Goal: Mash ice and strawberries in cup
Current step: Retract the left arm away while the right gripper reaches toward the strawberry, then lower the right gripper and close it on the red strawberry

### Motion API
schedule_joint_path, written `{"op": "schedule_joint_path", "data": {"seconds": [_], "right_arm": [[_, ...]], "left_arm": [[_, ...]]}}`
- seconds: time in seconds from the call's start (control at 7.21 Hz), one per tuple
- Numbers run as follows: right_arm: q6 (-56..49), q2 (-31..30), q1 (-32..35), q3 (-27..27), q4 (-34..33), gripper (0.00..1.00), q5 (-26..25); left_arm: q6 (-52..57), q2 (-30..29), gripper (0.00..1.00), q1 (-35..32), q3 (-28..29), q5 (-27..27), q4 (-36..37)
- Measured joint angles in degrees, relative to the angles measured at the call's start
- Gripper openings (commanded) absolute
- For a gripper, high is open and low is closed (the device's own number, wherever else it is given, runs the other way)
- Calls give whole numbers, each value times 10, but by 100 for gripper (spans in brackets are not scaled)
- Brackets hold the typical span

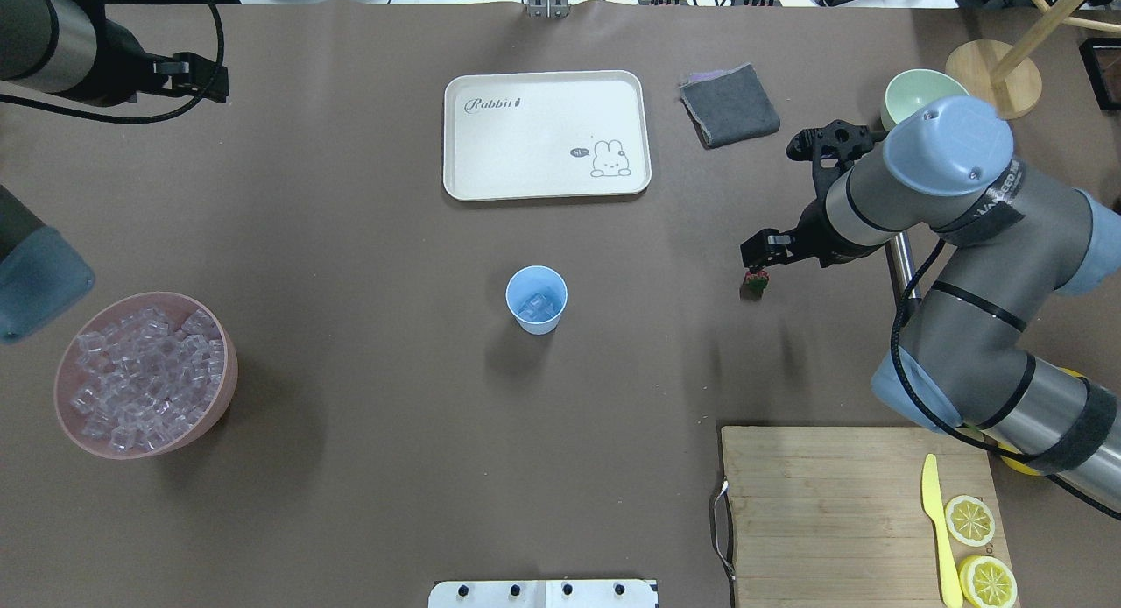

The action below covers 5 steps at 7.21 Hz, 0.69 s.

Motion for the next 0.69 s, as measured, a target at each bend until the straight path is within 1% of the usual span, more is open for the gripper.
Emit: {"op": "schedule_joint_path", "data": {"seconds": [0.28, 0.69], "right_arm": [[3, 3, -18, -40, 43, 100, -16], [4, 9, -35, -66, 56, 100, -43]], "left_arm": [[27, 7, 98, -10, 4, -2, 1], [32, 8, 98, -16, 2, -3, 2]]}}
